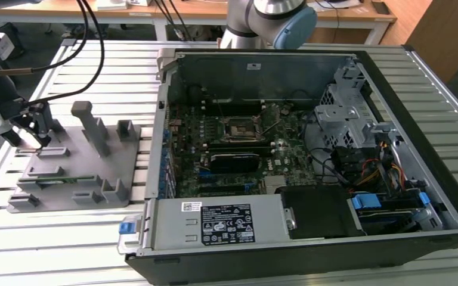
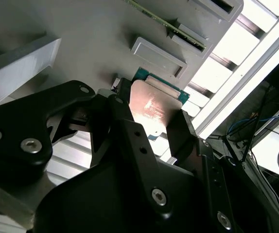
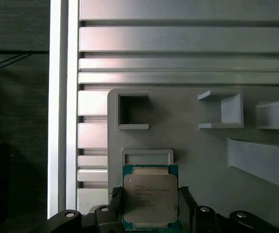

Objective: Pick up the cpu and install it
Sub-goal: 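Pick up the cpu and move it towards the insertion slot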

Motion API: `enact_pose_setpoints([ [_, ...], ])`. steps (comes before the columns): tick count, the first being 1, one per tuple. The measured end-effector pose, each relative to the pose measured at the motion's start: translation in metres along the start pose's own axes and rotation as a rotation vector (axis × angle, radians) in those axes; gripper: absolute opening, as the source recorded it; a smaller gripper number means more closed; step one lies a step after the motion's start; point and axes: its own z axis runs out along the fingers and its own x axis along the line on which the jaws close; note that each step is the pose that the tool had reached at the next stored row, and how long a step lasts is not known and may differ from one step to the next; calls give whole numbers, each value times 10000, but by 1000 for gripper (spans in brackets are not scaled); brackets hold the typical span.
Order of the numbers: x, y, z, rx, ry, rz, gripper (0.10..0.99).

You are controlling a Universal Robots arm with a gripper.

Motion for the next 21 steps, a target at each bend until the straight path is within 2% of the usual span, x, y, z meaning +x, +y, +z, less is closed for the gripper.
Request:
enact_pose_setpoints([
  [8, 0, 2, -47, 1, 0, 0, 541],
  [21, 1, 9, -172, 0, 0, 0, 541],
])
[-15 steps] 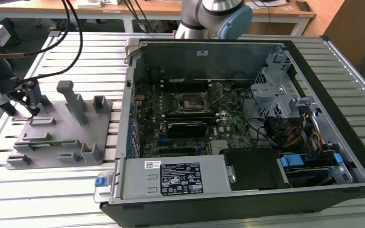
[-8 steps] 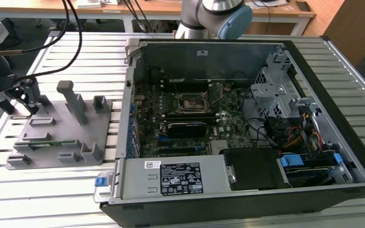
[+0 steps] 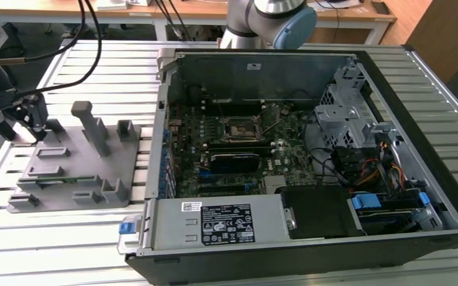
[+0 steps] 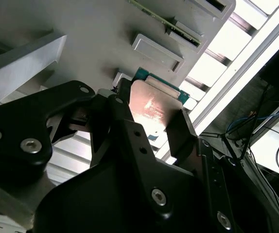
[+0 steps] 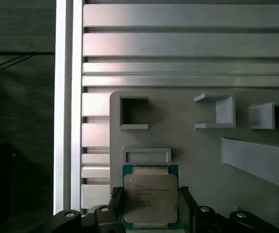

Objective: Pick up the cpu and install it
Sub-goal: 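Pick up the cpu and move it towards the insertion slot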

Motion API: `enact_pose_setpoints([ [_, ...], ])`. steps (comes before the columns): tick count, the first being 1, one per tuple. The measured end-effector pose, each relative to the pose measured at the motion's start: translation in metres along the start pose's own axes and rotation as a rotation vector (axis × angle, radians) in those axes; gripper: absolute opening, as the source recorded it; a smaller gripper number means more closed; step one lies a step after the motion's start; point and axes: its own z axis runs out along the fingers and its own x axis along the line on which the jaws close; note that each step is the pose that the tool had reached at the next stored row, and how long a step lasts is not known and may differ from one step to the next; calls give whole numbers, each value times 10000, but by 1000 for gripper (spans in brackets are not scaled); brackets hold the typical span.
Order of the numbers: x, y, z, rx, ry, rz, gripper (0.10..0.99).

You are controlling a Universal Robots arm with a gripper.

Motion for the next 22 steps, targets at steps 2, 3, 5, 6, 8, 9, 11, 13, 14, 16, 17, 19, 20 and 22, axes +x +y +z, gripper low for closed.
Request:
enact_pose_setpoints([
  [2, 0, 1, -27, 0, 0, 0, 541],
  [3, 0, 2, -40, -1, -1, 0, 541],
  [5, 0, 3, -73, 0, -1, 0, 541],
  [6, 0, 5, -88, 0, 0, 0, 541],
  [8, 1, 7, -117, 0, 0, 0, 541],
  [9, 1, 8, -134, 0, -1, -1, 541],
  [11, 1, 10, -170, 0, -1, 0, 541],
  [13, 1, 14, -208, 0, -1, 0, 541],
  [14, 1, 15, -223, 0, -2, 0, 541],
  [16, 1, 16, -256, 0, -3, 0, 541],
  [17, 1, 17, -276, 0, -3, 0, 541],
  [19, 2, 21, -315, -1, -5, 0, 541],
  [20, 2, 22, -336, -1, -5, 0, 541],
  [22, 2, 24, -386, 0, -6, -1, 541],
])
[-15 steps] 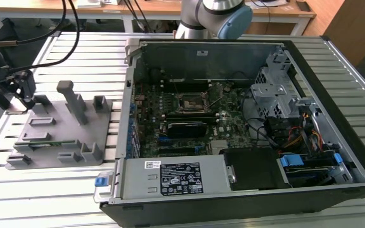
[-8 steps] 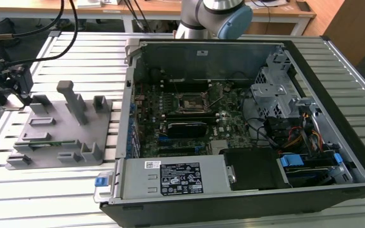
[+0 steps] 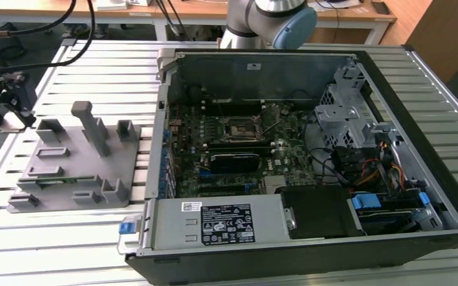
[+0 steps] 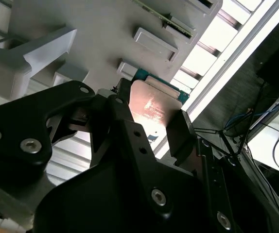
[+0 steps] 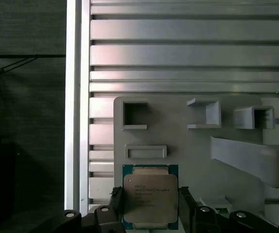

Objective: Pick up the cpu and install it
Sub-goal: 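Pick up the cpu and move it towards the insertion slot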

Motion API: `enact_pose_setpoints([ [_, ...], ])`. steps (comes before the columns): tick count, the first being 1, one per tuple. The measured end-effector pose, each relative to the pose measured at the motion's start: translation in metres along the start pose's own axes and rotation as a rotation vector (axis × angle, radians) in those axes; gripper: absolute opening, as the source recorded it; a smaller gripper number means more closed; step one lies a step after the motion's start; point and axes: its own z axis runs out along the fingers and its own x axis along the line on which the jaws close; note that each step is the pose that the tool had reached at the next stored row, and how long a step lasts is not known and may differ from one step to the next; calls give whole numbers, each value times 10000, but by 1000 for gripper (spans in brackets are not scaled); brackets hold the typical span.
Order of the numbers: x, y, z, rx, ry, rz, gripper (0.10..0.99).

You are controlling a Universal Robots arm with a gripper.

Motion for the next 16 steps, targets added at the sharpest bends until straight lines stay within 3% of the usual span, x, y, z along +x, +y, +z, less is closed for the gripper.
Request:
enact_pose_setpoints([
  [14, 2, 25, -404, 0, -7, 0, 541],
  [15, 2, 32, -511, -1, -8, 0, 541],
  [16, 2, 33, -538, -1, -9, 0, 541],
])
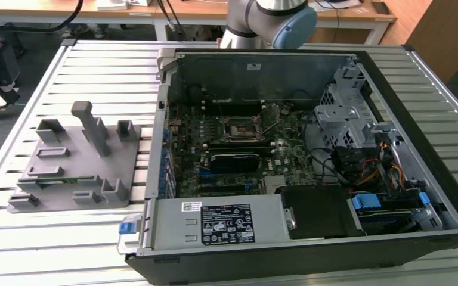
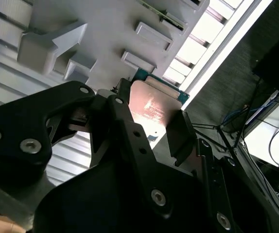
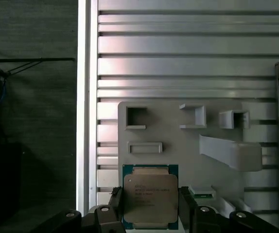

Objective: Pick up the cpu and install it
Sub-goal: 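Pick up the cpu and move it towards the insertion slot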

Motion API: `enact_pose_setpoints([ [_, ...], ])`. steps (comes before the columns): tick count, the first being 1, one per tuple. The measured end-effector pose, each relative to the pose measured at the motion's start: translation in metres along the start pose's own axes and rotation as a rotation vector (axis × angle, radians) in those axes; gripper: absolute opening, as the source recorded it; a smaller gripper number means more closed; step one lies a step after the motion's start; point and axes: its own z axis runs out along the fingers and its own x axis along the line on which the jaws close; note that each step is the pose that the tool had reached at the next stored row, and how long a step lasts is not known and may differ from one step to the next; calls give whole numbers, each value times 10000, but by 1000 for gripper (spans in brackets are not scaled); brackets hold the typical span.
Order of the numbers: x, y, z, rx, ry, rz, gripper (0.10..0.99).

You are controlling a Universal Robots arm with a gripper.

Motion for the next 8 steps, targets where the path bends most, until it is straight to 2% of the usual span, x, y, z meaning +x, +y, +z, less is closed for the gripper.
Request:
enact_pose_setpoints([
  [8, 1, 8, -190, 0, -3, 0, 541],
])
